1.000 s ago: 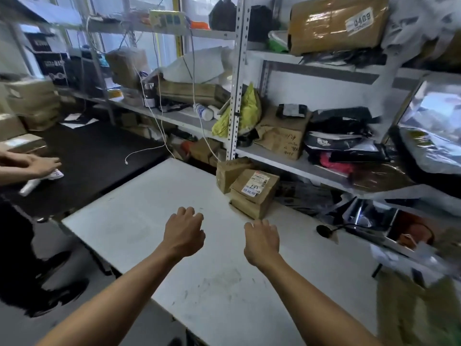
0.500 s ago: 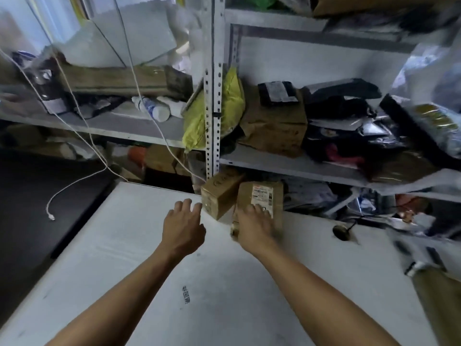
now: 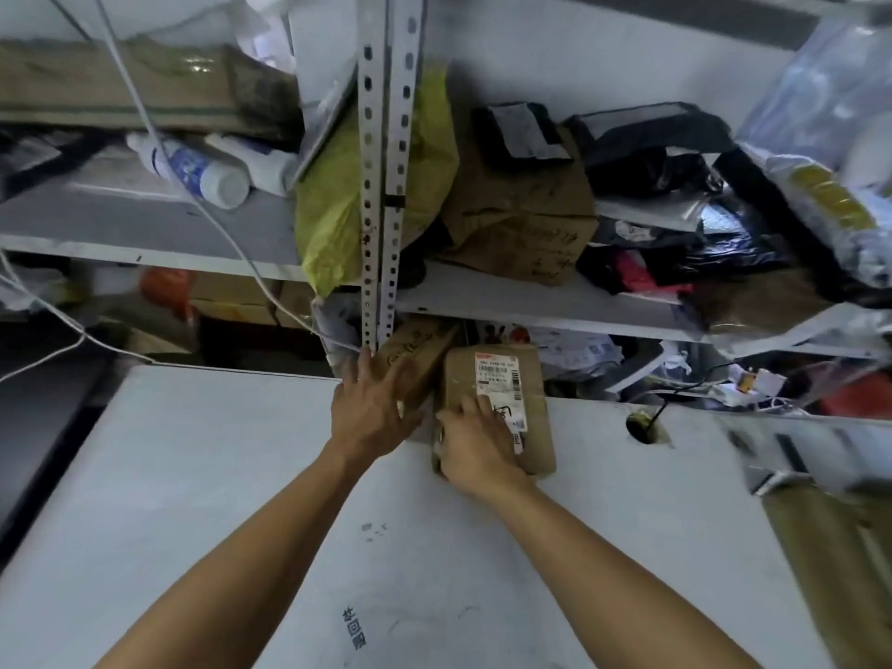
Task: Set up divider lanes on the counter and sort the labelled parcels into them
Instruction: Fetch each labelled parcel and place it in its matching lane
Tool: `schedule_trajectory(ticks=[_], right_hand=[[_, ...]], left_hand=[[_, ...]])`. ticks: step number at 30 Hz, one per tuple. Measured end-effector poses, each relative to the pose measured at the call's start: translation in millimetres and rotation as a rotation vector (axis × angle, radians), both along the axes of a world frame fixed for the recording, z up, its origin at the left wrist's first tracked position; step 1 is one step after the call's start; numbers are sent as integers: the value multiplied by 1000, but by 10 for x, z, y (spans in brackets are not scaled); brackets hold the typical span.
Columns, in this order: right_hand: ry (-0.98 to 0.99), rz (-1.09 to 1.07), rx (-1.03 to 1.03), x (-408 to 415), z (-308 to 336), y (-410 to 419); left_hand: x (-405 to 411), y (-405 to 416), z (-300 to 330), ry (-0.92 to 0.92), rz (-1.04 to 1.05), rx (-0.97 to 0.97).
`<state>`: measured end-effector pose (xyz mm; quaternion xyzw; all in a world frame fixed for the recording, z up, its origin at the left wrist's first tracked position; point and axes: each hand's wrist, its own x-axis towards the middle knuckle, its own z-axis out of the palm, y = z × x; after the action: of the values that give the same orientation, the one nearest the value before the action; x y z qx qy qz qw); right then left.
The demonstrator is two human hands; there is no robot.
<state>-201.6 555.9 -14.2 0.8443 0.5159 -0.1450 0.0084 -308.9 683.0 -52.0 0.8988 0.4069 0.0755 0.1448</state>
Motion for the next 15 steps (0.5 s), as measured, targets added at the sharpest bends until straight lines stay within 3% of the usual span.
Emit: schedule_trajectory(ticks=[9,15], right_hand=[[179,-64,343,21,-114,-156],[441,-201,493,-145,-133,-498]], left_hand=[[-400,-160,-72,-292,161,-211],[-884,-497,278,-554,496,-422]])
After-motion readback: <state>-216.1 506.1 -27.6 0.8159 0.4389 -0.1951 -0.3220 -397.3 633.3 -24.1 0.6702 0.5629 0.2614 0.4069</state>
